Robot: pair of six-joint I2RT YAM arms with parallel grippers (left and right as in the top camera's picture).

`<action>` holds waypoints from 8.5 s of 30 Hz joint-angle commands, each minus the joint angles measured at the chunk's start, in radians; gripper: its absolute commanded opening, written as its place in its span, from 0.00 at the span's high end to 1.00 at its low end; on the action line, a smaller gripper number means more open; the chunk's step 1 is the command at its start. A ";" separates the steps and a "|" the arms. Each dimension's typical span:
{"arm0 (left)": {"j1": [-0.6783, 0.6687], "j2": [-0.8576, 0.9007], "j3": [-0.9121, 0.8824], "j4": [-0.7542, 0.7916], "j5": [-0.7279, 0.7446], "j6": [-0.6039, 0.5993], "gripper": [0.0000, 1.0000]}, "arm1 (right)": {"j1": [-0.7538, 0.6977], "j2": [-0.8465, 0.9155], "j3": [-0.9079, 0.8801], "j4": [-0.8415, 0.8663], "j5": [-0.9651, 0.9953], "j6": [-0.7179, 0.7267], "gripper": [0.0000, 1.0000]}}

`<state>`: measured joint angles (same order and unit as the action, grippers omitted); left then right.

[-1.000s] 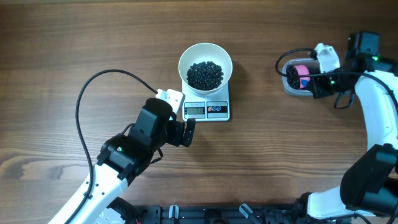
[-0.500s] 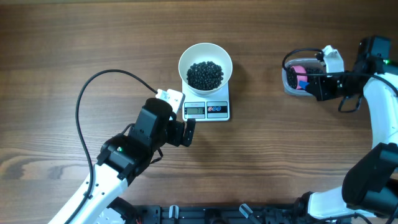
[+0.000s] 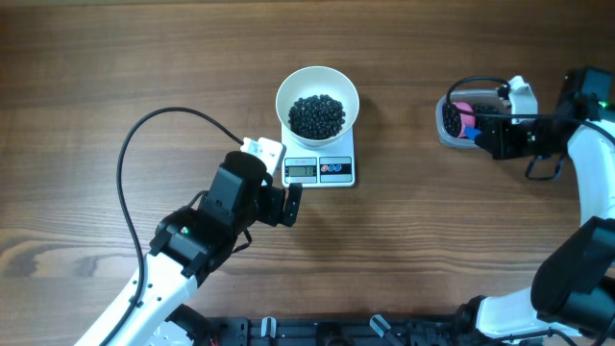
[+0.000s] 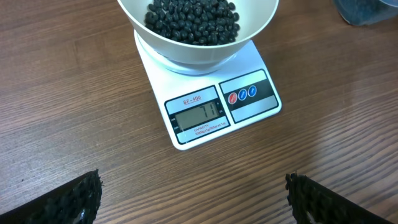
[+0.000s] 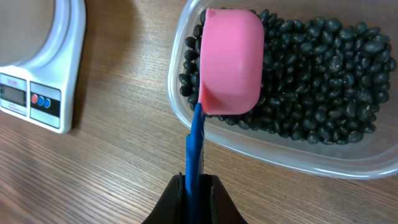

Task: Scoop item into bowl and weigh 150g on scale
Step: 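Push the pink scoop into the black beans with the right gripper, then lift the filled scoop and carry it left over the white bowl, then tilt the scoop over the bowl with the right gripper to pour beans, then shake the tilted scoop over the bowl to empty remaining beans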

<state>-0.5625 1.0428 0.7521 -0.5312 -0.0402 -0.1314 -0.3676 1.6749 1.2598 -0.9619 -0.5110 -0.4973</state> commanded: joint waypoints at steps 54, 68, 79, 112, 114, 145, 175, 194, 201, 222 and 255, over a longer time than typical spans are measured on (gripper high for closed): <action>0.005 0.001 -0.002 0.000 -0.013 0.019 0.00 | -0.341 0.089 -0.025 0.014 -0.545 0.347 0.96; 0.005 0.001 -0.002 0.000 -0.013 0.019 0.00 | -0.365 0.089 -0.025 -0.036 -0.789 0.340 0.96; 0.005 0.001 -0.002 0.000 -0.013 0.019 0.00 | -0.277 0.089 -0.025 -0.070 -0.897 0.373 0.96; 0.005 0.001 -0.002 0.000 -0.013 0.019 0.00 | 0.346 0.058 -0.022 0.421 -0.843 0.662 0.96; 0.005 0.001 -0.002 0.000 -0.013 0.019 0.00 | 0.365 0.037 -0.022 0.436 -0.768 0.662 0.96; 0.005 0.001 -0.002 0.000 -0.013 0.019 0.00 | 0.597 -0.082 -0.022 0.497 -0.106 0.365 0.96; 0.005 0.001 -0.002 0.000 -0.013 0.019 0.00 | 0.617 -0.082 -0.022 0.498 -0.002 0.235 0.96; 0.005 0.001 -0.002 0.000 -0.013 0.019 0.00 | 0.617 -0.082 -0.022 0.494 -0.001 0.164 0.96; 0.005 0.001 -0.002 0.000 -0.013 0.019 0.00 | 0.617 -0.082 -0.022 0.494 -0.001 0.164 0.96; 0.005 0.001 -0.002 0.000 -0.013 0.019 0.00 | 0.617 -0.082 -0.022 0.491 -0.001 0.133 0.96; 0.005 0.001 -0.002 0.000 -0.013 0.019 0.00 | 0.639 -0.082 -0.022 0.500 0.045 -0.053 0.96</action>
<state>-0.5625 1.0428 0.7521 -0.5312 -0.0402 -0.1314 0.2600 1.6154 1.2381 -0.4625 -0.4515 -0.5186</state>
